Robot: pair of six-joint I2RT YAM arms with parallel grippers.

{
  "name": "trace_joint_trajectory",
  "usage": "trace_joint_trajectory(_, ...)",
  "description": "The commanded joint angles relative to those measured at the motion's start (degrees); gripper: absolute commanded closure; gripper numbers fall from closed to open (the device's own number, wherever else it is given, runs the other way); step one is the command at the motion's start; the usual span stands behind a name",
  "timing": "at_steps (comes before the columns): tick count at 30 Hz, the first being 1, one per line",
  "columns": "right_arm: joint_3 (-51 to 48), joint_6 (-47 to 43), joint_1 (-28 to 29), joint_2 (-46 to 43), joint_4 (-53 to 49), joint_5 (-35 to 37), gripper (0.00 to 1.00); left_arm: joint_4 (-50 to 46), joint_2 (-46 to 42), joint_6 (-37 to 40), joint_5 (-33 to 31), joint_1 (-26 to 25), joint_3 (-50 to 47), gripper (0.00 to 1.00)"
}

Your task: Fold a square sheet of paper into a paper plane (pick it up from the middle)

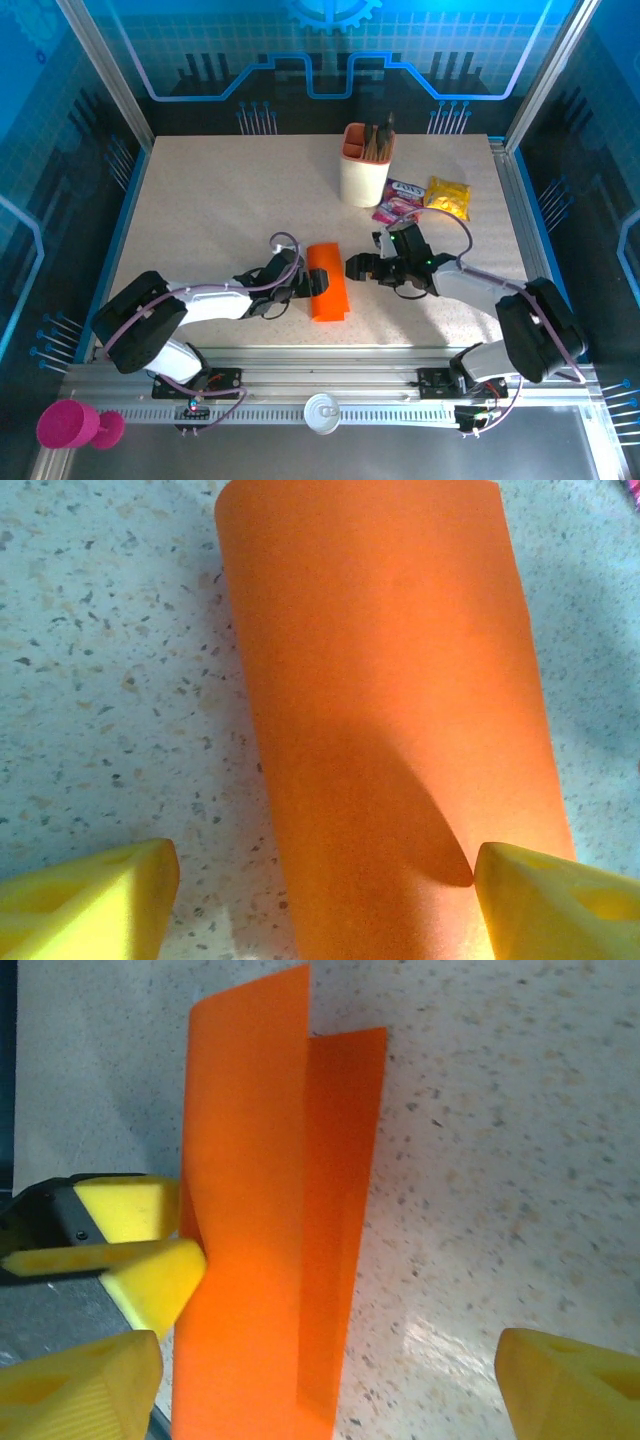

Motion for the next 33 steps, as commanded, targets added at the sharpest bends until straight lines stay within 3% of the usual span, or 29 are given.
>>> trace_joint_trajectory(1, 2.04, 1.34, 0.99, 2.93, 4.14, -3.97, 0.16, -1.69, -1.34, 3.36, 0.55, 0.53, -1.3, 0.21)
trace_joint_trajectory(8, 3.99, 2.48, 1.76, 9.23, 8.46, -6.93, 0.36, -2.25, -1.3, 4.7, 0.61, 0.71, -1.82, 0.21)
trace_joint_trajectory(33, 5.21, 7.25, 2.88, 18.78, 19.23, -12.29, 0.61, -2.4, -2.79, 3.43, -0.23, 1.24, -2.2, 0.2)
